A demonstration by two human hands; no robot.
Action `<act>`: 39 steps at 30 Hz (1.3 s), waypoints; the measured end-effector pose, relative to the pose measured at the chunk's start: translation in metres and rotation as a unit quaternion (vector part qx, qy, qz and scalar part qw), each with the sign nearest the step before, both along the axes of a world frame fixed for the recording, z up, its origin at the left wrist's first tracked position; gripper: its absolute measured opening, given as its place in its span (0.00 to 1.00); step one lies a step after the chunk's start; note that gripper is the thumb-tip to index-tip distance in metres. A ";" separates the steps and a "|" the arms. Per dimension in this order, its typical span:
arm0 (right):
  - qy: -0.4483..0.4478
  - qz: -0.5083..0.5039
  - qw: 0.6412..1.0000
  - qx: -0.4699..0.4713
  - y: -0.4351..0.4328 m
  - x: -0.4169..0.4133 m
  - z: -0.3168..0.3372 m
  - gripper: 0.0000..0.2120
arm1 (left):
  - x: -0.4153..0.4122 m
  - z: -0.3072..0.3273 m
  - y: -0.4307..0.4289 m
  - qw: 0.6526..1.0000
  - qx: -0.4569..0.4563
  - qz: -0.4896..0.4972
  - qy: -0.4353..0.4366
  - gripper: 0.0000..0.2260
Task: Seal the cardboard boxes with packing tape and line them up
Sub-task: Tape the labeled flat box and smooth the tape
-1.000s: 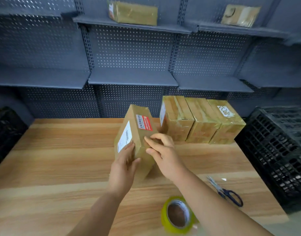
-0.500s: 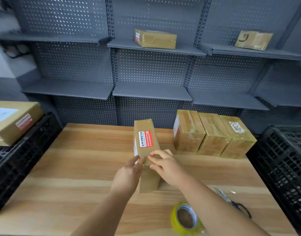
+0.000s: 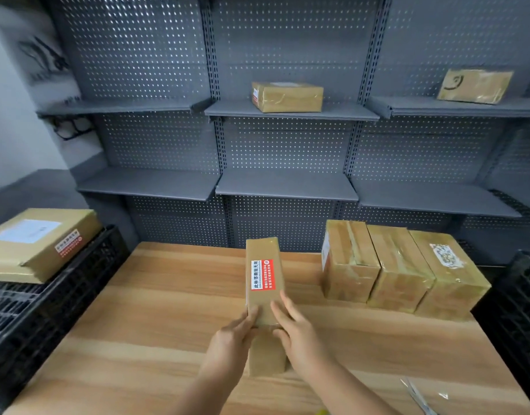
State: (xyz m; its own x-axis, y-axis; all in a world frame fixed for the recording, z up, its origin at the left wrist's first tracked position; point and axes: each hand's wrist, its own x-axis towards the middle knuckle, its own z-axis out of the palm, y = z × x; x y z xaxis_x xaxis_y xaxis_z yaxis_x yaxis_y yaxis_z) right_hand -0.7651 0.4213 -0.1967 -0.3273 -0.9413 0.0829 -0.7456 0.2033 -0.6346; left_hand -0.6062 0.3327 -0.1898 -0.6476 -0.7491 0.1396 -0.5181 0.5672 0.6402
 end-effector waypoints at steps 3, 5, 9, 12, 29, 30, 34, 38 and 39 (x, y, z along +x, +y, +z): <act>-0.007 0.000 1.000 -0.018 -0.007 -0.010 0.000 0.25 | -0.017 0.001 0.002 1.000 -0.020 0.020 -0.004 0.22; -0.006 -0.005 0.999 -0.033 -0.008 -0.021 -0.001 0.24 | -0.029 -0.002 0.002 0.999 -0.008 0.043 0.030 0.25; -0.025 -0.010 0.996 -0.084 -0.003 -0.040 -0.010 0.24 | -0.048 -0.009 0.011 0.993 0.033 0.109 0.019 0.28; -0.070 -0.025 0.990 -0.119 0.001 -0.052 -0.019 0.24 | -0.060 -0.016 0.011 0.996 -0.027 0.086 0.015 0.30; -0.112 -0.097 0.986 0.082 -0.052 -0.105 -0.106 0.27 | -0.074 -0.086 -0.117 0.939 -0.009 -0.028 -0.342 0.27; -0.075 -0.104 0.989 0.070 -0.054 -0.105 -0.111 0.25 | -0.074 -0.088 -0.123 0.939 -0.024 -0.029 -0.341 0.27; 0.014 -0.183 0.982 -0.034 -0.067 -0.095 -0.133 0.20 | -0.073 -0.097 -0.141 0.939 -0.055 -0.041 -0.336 0.27; 0.030 -0.198 0.980 -0.018 -0.091 -0.097 -0.130 0.15 | -0.083 -0.100 -0.169 0.937 -0.066 -0.056 -0.339 0.27; 0.042 -0.201 0.979 -0.003 -0.097 -0.102 -0.127 0.15 | -0.090 -0.099 -0.175 0.936 -0.065 -0.059 -0.340 0.27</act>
